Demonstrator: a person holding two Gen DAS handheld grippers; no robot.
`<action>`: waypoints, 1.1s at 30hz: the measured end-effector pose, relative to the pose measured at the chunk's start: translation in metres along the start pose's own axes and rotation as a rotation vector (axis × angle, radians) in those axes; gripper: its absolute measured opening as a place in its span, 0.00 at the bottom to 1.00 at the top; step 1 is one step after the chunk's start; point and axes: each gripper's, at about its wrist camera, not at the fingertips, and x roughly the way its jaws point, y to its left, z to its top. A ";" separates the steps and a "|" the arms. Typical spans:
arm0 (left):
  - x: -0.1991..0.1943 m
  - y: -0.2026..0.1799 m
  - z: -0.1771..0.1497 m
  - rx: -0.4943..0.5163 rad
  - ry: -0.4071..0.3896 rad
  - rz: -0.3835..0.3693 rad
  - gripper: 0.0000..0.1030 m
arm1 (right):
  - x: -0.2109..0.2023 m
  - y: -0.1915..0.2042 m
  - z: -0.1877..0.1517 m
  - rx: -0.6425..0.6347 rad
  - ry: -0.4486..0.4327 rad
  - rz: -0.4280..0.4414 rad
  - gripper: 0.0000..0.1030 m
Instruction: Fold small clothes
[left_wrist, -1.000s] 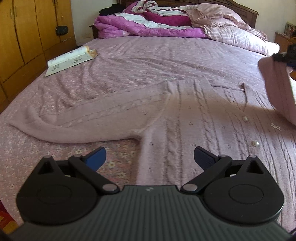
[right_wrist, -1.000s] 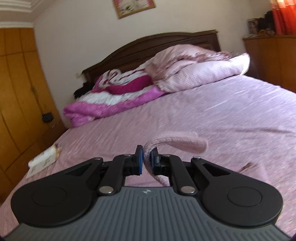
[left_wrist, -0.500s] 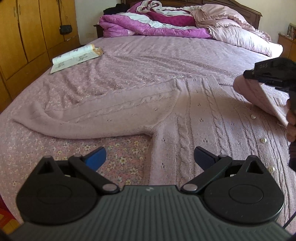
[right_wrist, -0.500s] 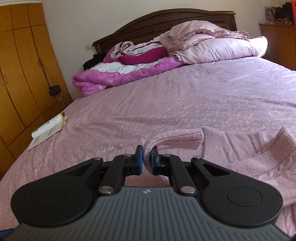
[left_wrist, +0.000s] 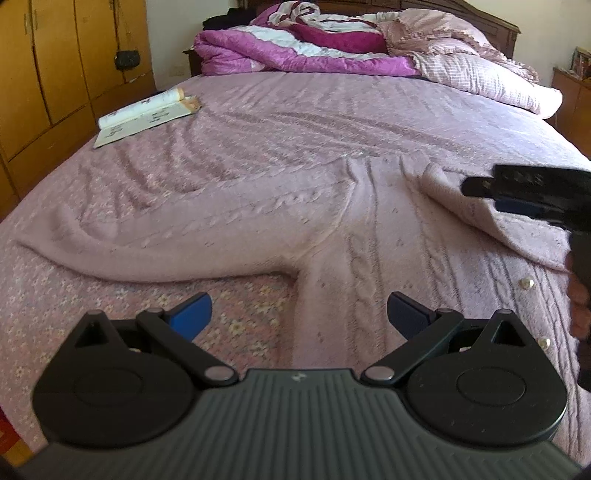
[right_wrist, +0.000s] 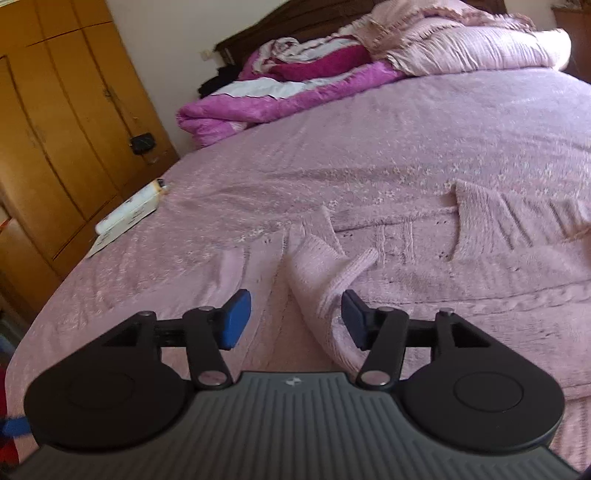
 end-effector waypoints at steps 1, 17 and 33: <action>0.001 -0.003 0.002 0.003 -0.003 -0.007 1.00 | -0.006 -0.002 0.000 -0.012 -0.003 -0.004 0.61; 0.041 -0.116 0.049 0.217 -0.128 -0.109 1.00 | -0.106 -0.118 -0.019 0.055 -0.087 -0.264 0.63; 0.117 -0.169 0.058 0.297 -0.131 -0.074 0.16 | -0.105 -0.159 -0.031 0.145 -0.094 -0.292 0.63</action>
